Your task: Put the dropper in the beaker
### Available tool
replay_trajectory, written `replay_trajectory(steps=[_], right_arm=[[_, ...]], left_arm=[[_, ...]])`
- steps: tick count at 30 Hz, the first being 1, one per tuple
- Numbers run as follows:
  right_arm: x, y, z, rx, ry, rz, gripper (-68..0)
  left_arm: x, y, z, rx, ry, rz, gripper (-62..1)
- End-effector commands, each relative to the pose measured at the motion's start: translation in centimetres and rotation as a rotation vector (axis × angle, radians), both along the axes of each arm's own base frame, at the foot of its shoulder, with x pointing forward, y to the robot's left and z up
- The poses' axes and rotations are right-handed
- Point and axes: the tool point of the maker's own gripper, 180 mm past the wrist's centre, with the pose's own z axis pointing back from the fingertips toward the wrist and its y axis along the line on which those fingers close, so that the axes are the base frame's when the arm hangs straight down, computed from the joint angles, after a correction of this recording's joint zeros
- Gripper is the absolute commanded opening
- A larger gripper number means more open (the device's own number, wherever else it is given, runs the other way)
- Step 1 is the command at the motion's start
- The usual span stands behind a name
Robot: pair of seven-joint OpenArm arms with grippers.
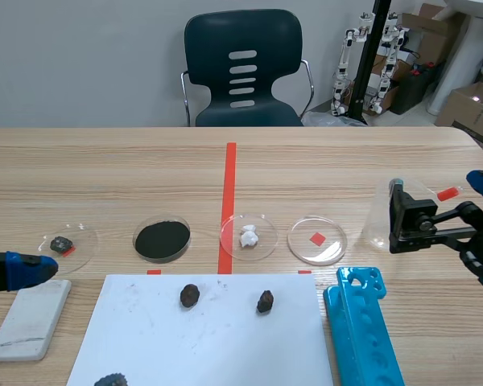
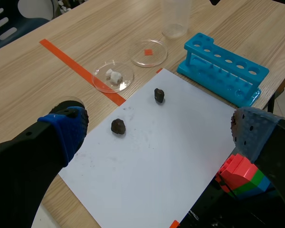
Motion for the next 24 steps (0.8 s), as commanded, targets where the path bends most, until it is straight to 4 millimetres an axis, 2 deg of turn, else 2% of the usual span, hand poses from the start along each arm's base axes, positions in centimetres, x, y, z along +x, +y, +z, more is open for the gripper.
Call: replay_trajectory(steps=[1, 24], right_arm=[[0.56, -0.12, 1.09, -0.008, -0.036, 0.005, -10.9], [0.56, -0.12, 1.09, -0.008, -0.036, 0.005, -10.9]], left_arm=[[-0.01, -0.29, 0.67, -0.029, -0.013, 0.002, 1.4], [-0.01, -0.29, 0.67, -0.029, -0.013, 0.002, 1.4]])
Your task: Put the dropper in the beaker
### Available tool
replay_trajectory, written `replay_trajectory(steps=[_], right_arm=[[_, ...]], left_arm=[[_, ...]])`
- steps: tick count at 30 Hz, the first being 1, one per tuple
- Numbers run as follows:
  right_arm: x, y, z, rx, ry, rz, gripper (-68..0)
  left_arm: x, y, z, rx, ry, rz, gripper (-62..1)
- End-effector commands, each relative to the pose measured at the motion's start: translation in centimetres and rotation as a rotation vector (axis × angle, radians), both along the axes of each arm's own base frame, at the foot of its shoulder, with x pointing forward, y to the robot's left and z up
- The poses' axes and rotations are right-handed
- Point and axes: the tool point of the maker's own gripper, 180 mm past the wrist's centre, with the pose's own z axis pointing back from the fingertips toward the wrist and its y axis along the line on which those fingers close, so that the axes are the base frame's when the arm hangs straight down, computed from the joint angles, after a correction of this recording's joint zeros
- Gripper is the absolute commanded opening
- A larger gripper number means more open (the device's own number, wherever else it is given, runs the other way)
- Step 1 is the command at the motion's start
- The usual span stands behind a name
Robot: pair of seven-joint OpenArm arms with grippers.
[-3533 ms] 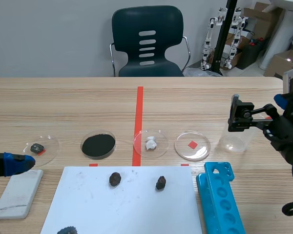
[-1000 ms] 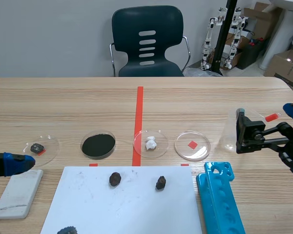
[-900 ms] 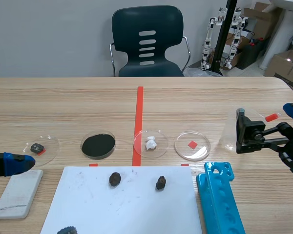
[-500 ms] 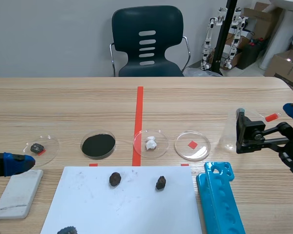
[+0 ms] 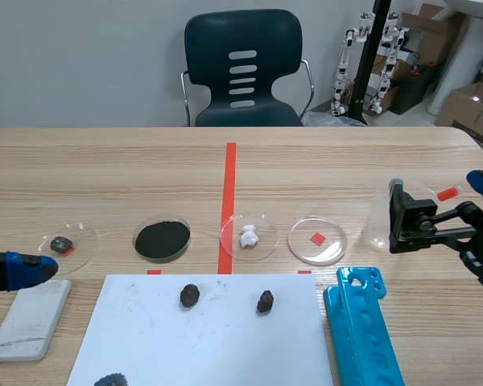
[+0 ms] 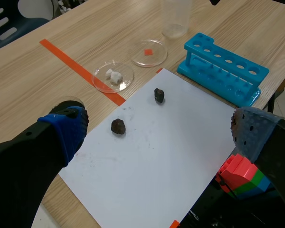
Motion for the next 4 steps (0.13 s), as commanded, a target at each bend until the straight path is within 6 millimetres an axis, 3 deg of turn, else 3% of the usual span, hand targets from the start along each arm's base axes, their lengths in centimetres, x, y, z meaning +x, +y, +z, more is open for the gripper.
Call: replay_trajectory(steps=[1, 4], right_arm=[[0.56, -0.12, 1.09, -0.008, -0.036, 0.005, -10.9], [0.56, -0.12, 1.09, -0.008, -0.036, 0.005, -10.9]], left_arm=[[-0.01, -0.29, 0.67, -0.029, -0.013, 0.002, 1.4], [-0.01, -0.29, 0.67, -0.029, -0.013, 0.002, 1.4]])
